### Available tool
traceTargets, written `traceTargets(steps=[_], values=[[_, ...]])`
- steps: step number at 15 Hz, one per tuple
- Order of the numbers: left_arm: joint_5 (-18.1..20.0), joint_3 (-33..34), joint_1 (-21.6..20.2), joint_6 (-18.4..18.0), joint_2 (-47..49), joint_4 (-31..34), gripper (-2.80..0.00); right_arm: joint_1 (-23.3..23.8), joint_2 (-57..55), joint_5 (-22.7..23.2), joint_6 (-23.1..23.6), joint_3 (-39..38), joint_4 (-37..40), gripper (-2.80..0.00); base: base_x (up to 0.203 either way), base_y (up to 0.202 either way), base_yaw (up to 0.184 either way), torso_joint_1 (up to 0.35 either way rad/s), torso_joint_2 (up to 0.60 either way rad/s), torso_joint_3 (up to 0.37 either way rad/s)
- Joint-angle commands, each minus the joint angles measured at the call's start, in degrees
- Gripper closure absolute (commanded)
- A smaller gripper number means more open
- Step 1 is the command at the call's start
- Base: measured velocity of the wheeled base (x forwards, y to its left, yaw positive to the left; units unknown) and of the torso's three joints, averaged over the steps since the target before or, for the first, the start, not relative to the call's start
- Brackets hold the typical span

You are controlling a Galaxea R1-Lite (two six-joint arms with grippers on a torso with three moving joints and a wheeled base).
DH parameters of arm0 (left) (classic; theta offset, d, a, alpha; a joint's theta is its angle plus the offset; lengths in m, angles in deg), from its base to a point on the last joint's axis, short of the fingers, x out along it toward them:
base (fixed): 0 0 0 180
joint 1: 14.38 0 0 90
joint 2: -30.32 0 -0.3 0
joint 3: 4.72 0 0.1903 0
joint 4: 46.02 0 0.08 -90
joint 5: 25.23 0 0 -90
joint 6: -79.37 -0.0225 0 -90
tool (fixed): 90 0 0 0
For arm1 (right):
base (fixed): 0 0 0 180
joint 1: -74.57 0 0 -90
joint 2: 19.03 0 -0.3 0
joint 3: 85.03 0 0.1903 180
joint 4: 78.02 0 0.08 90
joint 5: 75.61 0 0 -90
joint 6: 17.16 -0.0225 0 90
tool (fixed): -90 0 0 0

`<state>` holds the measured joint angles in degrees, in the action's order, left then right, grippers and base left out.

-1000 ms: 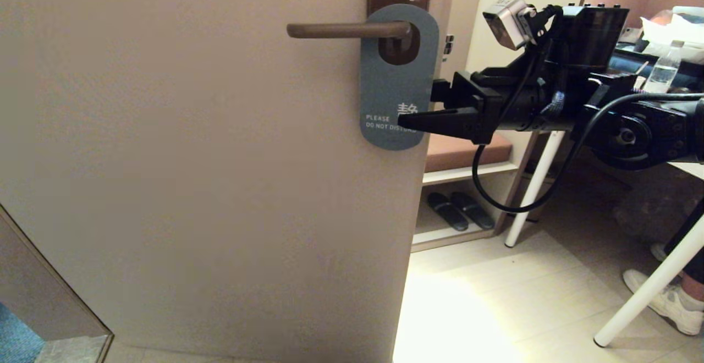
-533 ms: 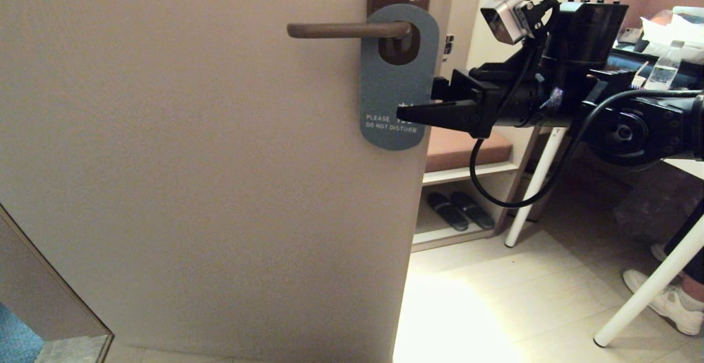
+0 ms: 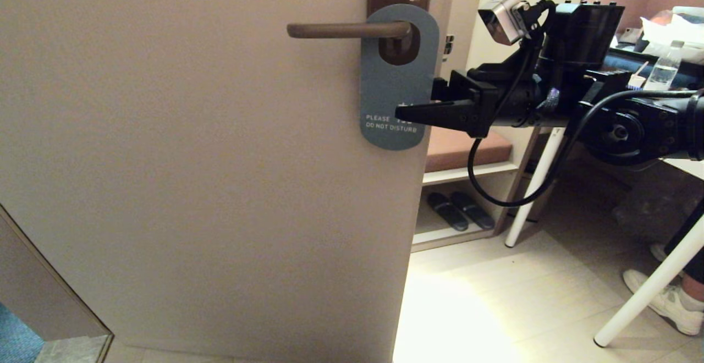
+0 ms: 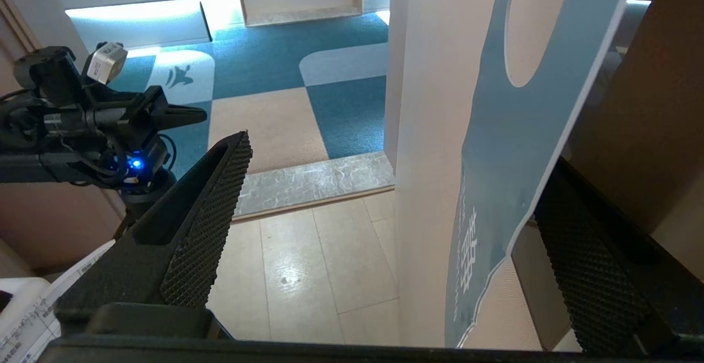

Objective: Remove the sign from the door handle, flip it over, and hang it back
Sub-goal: Take down the sign

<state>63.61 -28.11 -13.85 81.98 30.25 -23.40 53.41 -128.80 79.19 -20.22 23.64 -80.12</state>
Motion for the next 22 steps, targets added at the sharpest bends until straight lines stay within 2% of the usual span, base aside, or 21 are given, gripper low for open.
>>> traceTargets(steps=[1,5,6,17,20,22], values=[[0.0,0.0,0.0,0.0,0.1,0.0,0.0,-0.1,-0.1,0.4,0.0,0.1,-0.2,-2.8,0.0,0.0,0.0,0.0,0.0,0.0],[0.0,0.0,0.0,0.0,0.1,0.0,0.0,0.0,-0.5,0.4,0.0,0.3,-0.2,-2.8,0.0,0.0,0.0,0.0,0.0,0.0],[-0.1,0.0,0.0,0.0,0.1,0.0,0.0,0.0,-0.5,0.4,0.0,0.3,-0.2,0.0,0.0,0.0,0.0,0.0,0.0,0.0],[0.0,0.0,0.0,0.0,0.1,0.0,0.0,0.0,-0.4,0.3,0.1,0.2,-0.2,0.0,0.0,0.0,0.0,0.0,0.0,0.0],[-0.1,-0.1,0.0,0.0,0.1,0.0,0.0,-0.1,-0.3,-3.2,0.2,0.2,-0.2,0.0,0.0,0.0,0.0,0.0,0.0,0.0],[-0.1,0.0,0.0,0.0,0.1,0.0,0.0,-0.6,-0.1,-3.8,0.2,0.3,-0.2,0.0,0.0,0.0,0.0,0.0,0.0,0.0]])
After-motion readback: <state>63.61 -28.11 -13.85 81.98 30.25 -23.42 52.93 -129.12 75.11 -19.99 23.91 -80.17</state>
